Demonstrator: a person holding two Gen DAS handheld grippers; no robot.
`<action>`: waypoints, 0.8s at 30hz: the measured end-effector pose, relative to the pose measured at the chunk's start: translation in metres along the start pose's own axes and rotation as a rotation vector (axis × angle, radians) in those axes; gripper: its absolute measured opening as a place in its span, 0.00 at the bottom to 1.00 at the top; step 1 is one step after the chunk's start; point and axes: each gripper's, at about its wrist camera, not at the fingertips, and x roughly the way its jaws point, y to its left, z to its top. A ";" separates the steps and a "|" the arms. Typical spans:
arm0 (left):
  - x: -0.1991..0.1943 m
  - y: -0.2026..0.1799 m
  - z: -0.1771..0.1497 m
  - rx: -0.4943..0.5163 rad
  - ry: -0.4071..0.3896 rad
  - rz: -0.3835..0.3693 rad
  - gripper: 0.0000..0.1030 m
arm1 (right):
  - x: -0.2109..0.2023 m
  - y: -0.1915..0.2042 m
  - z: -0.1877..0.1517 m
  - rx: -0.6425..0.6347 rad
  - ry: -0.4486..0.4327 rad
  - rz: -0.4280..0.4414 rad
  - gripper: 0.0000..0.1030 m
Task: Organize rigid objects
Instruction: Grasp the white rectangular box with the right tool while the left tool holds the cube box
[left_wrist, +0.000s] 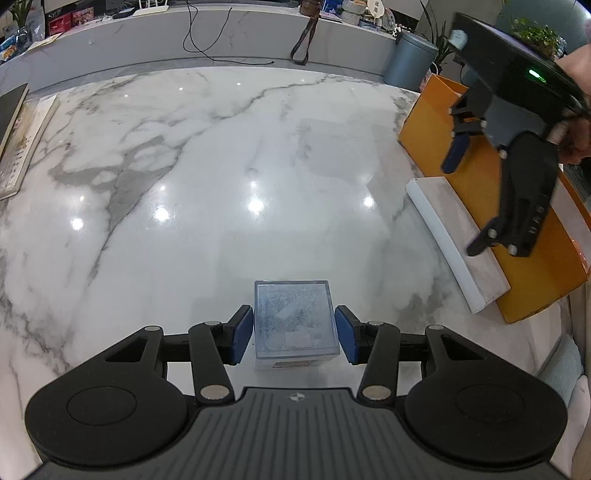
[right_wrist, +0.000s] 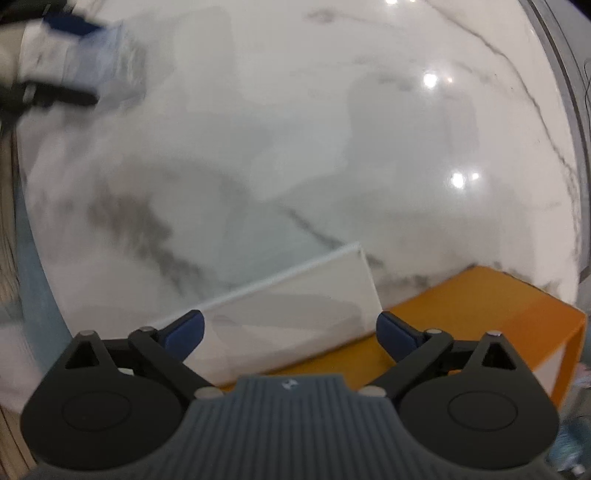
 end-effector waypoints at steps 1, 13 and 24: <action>0.000 0.000 0.001 0.000 0.001 -0.001 0.54 | 0.001 -0.005 0.003 0.030 -0.009 0.015 0.98; 0.003 -0.003 0.004 0.014 0.010 -0.003 0.54 | 0.002 -0.001 0.005 0.154 -0.083 0.160 0.95; -0.010 -0.021 -0.022 0.097 0.034 0.019 0.54 | -0.006 0.075 -0.005 0.205 -0.203 0.061 0.93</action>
